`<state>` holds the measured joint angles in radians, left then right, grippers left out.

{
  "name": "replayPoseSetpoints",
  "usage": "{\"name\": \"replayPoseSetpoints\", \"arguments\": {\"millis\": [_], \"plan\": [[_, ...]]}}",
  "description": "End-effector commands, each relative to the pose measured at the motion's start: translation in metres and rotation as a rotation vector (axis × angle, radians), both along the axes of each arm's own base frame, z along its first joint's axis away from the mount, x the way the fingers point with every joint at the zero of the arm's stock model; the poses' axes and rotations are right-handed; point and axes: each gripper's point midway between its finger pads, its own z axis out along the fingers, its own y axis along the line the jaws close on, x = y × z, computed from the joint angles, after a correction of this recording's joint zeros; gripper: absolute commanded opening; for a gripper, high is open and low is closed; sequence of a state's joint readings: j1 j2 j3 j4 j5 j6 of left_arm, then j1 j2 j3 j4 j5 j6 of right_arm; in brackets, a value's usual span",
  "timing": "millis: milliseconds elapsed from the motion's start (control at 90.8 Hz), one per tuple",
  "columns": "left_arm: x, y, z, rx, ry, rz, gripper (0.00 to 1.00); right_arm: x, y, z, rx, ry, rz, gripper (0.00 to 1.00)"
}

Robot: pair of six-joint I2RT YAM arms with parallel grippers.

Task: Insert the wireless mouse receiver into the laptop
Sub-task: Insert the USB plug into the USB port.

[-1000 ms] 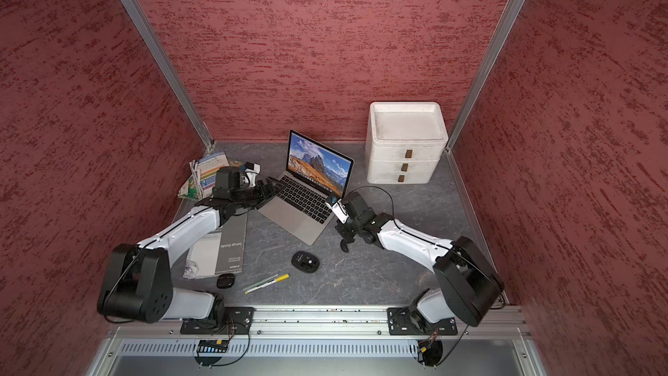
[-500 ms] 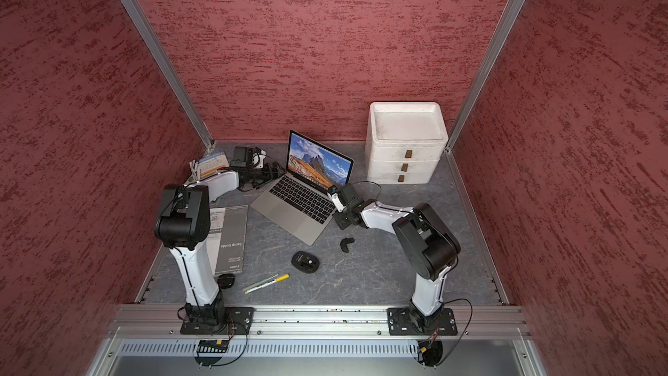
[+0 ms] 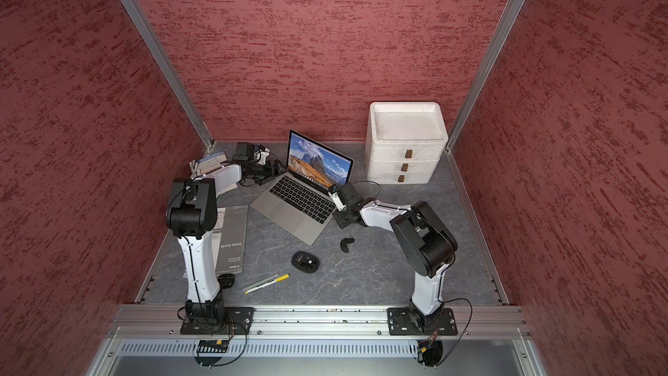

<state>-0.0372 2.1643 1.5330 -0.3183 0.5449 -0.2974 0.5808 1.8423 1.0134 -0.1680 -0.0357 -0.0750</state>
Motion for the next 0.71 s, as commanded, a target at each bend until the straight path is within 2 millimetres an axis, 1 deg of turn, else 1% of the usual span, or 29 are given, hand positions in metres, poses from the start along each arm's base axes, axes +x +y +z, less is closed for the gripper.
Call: {"name": "replayPoseSetpoints", "arguments": {"millis": [0, 132, 198, 298, 518, 694], "plan": [[-0.003, -0.002, -0.009, -0.012, 0.033, -0.049, 0.86, 0.007, 0.006, 0.006, 0.051, -0.061, 0.023, 0.0], [-0.004, -0.004, -0.015, -0.013, 0.051, -0.066, 0.79, 0.004, 0.011, 0.012, 0.095, -0.091, 0.041, 0.0], [-0.005, -0.003, -0.018, -0.009, 0.059, -0.07, 0.77, 0.003, 0.013, 0.012, 0.103, -0.104, 0.053, 0.0], [-0.007, -0.003, -0.022, -0.008, 0.074, -0.081, 0.77, 0.003, 0.018, 0.014, 0.116, -0.127, 0.07, 0.0], [-0.006, -0.004, -0.026, -0.028, 0.093, -0.099, 0.74, -0.004, 0.024, 0.01, 0.127, -0.125, 0.1, 0.0], [-0.006, -0.003, -0.028, -0.047, 0.11, -0.097, 0.74, -0.009, 0.022, 0.01, 0.133, -0.14, 0.107, 0.0]]}}
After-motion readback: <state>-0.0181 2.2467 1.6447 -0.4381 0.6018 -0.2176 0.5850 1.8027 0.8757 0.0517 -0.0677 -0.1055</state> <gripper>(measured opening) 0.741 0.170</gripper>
